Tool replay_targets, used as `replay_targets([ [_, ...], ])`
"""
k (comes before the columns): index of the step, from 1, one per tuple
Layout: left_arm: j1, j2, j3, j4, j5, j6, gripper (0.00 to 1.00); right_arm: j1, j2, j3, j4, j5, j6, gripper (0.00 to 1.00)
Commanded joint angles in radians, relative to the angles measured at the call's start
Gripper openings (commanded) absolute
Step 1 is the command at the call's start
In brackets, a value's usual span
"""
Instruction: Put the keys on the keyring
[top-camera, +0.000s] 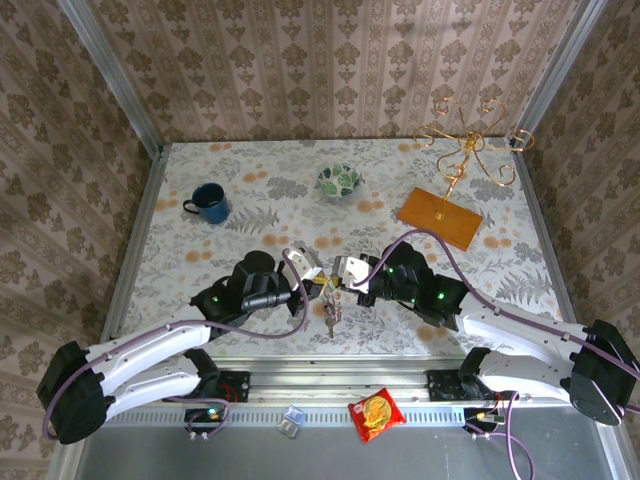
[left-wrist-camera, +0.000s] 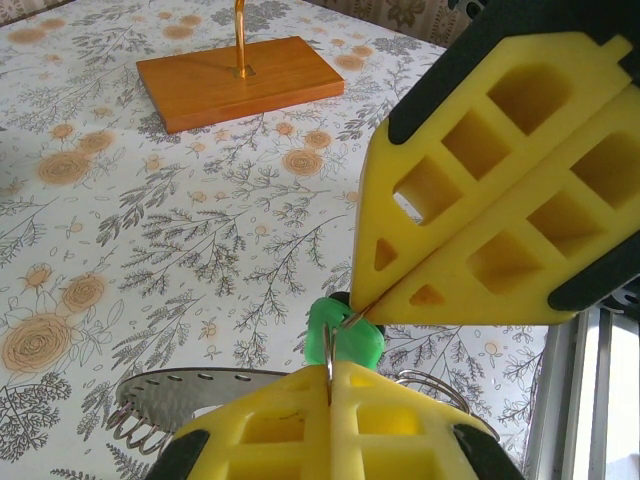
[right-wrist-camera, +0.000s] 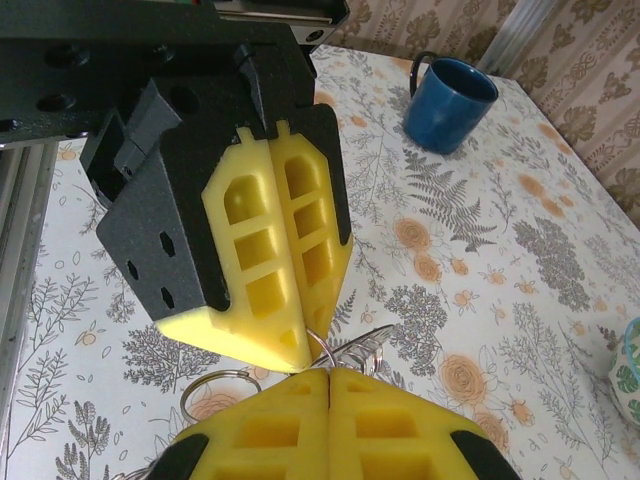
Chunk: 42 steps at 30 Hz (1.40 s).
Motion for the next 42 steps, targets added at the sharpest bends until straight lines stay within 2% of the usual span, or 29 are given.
replay_targets([
  [1,-0.005,-0.005,0.017,0.037,0.016,-0.018,0.0,0.005,-0.002,-0.008,0.031,0.023,-0.018,0.0],
  [42,-0.006,0.002,0.021,0.038,0.007,-0.023,0.0,0.008,-0.003,-0.013,0.031,0.01,-0.012,0.0],
])
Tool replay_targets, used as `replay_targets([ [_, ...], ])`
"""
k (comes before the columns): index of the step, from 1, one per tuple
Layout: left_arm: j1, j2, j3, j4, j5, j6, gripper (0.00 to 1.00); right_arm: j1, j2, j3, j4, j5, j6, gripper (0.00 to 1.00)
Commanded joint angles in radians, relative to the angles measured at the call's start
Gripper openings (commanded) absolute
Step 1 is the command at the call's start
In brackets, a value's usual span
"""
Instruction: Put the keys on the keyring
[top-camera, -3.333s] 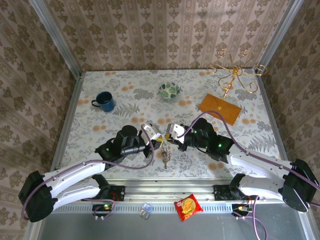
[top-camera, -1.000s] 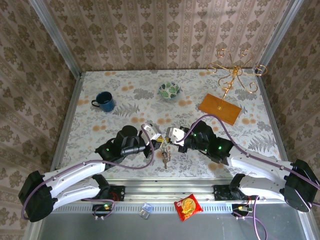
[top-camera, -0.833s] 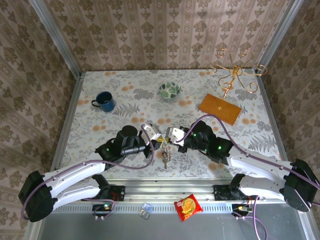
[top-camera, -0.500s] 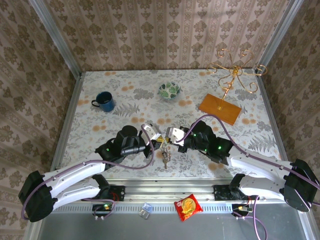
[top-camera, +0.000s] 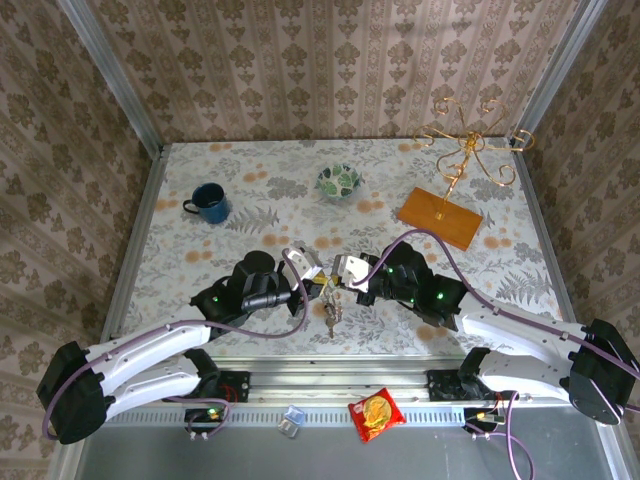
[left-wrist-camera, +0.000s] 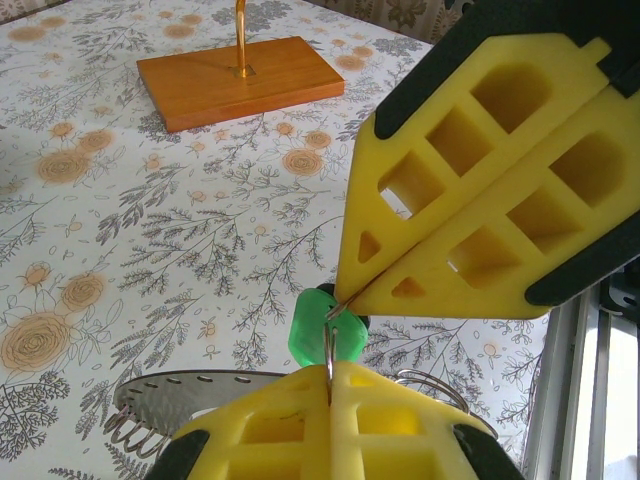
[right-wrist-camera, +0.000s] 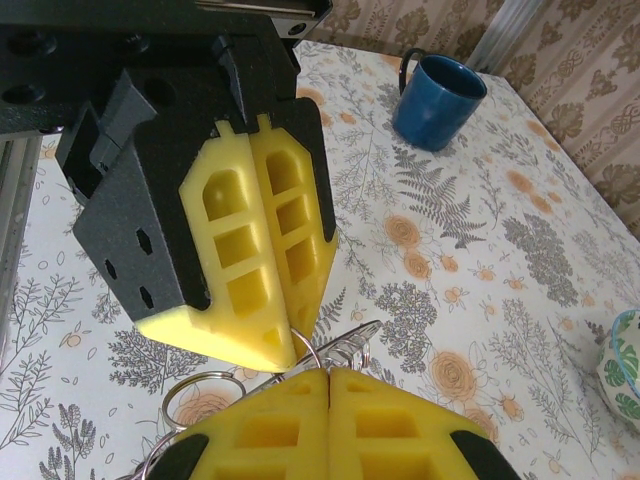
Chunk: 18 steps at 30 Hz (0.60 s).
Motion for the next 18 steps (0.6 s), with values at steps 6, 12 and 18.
replay_targets([
  [6,-0.006,0.001,0.021,0.038,0.008,-0.015,0.0,0.011,-0.001,-0.008,0.02,-0.018,-0.012,0.0],
  [12,-0.006,0.002,0.018,0.038,0.007,-0.018,0.0,0.011,0.005,-0.007,0.02,-0.024,-0.012,0.0],
  [18,-0.006,0.002,0.019,0.044,0.008,-0.019,0.0,0.015,0.01,-0.003,0.018,-0.03,-0.014,0.0],
])
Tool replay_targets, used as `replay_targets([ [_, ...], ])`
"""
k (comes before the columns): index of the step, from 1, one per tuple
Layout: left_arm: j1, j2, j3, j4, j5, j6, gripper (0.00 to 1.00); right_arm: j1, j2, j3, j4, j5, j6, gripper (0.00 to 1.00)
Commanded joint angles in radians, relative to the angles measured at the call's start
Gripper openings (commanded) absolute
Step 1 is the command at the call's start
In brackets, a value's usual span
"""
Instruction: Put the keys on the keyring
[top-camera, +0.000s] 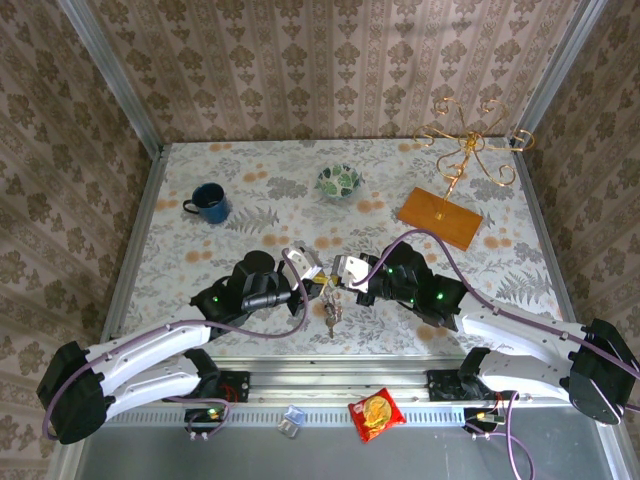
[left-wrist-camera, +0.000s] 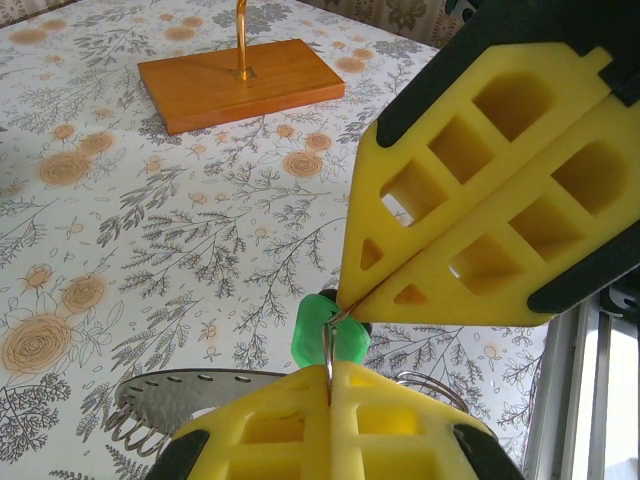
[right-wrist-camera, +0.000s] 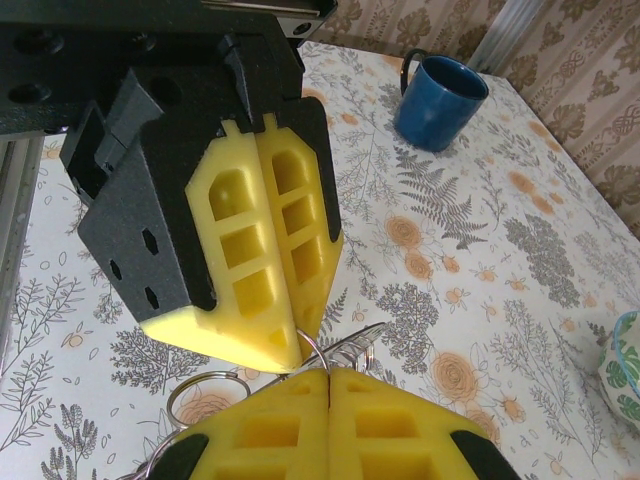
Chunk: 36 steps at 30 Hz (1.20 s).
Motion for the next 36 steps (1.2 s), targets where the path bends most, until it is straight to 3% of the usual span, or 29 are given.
replay_targets([
  [1,-0.006,0.002,0.019,0.04,0.01,-0.02,0.0,0.013,0.01,-0.003,0.017,-0.03,-0.014,0.0],
  [22,-0.005,0.0,0.012,0.066,-0.003,-0.014,0.0,0.024,0.018,0.019,-0.062,-0.039,-0.071,0.0],
  [28,-0.006,-0.002,0.006,0.099,-0.002,-0.001,0.0,0.023,-0.024,0.009,-0.105,-0.059,-0.056,0.24],
  [32,-0.008,-0.004,-0.005,0.123,-0.003,0.013,0.0,0.014,-0.068,0.003,-0.118,-0.061,-0.021,0.31],
  [36,-0.012,-0.013,-0.042,0.189,0.003,0.038,0.0,-0.059,-0.12,-0.015,-0.104,-0.126,0.073,0.32],
])
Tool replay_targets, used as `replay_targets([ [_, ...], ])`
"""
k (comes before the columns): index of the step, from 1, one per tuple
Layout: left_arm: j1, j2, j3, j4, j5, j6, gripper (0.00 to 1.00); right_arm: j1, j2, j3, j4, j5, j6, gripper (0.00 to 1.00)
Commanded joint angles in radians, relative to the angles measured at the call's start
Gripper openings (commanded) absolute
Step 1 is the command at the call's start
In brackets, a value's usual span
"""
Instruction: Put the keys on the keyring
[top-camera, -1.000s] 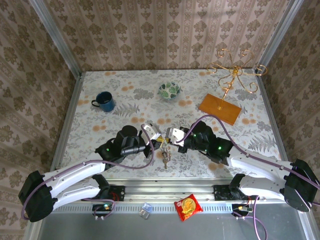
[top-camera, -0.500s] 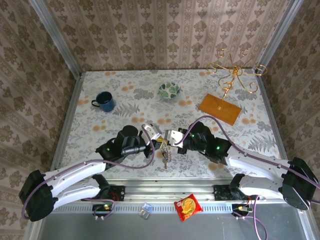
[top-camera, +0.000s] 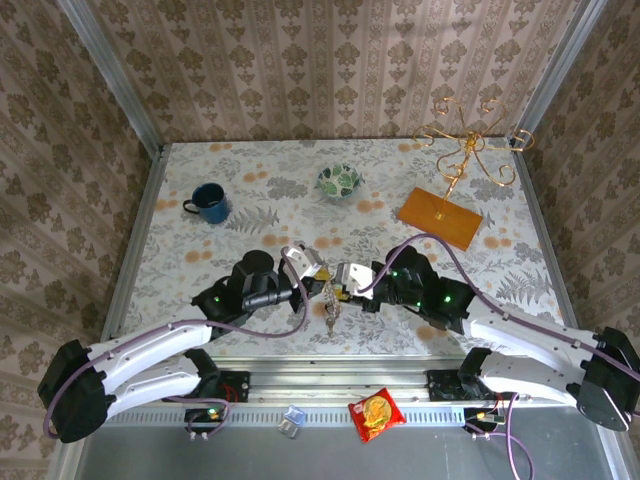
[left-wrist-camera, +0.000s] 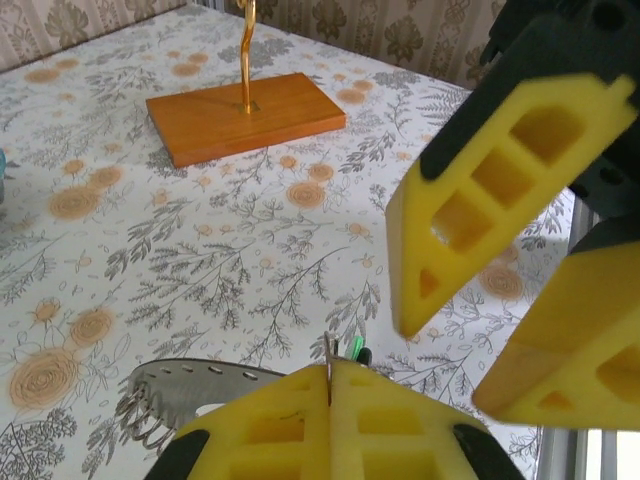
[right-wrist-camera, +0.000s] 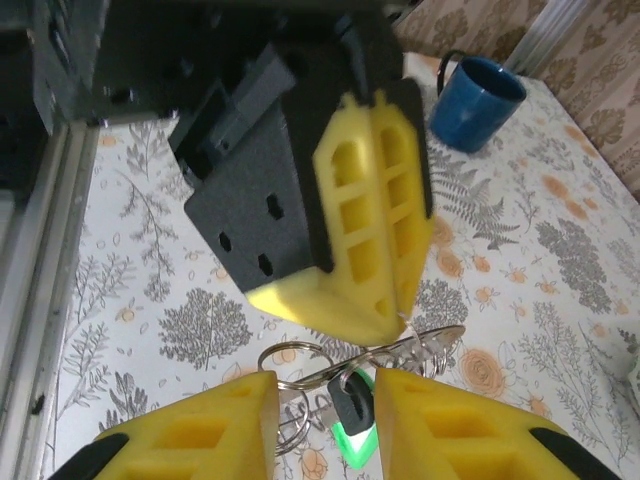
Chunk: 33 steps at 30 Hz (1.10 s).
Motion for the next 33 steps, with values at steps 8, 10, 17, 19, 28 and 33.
replay_targets([
  [8,-0.013,-0.06,-0.142,0.289,0.062,0.151,0.0,-0.156,0.01,-0.006,0.027,-0.285,0.201,0.27],
  [10,-0.014,-0.07,-0.159,0.328,0.066,0.161,0.0,-0.156,0.036,0.007,0.024,-0.316,0.198,0.27],
  [17,-0.014,-0.081,-0.18,0.369,0.089,0.16,0.0,-0.151,0.102,0.035,0.046,-0.344,0.182,0.27],
  [19,-0.014,-0.078,-0.182,0.376,0.095,0.158,0.0,-0.151,0.113,0.04,0.065,-0.349,0.184,0.26],
  [28,-0.014,-0.076,-0.183,0.393,0.101,0.152,0.0,-0.149,0.13,0.04,0.094,-0.358,0.19,0.23],
  [33,-0.015,-0.073,-0.181,0.409,0.097,0.153,0.0,-0.142,0.153,0.05,0.062,-0.361,0.17,0.17],
])
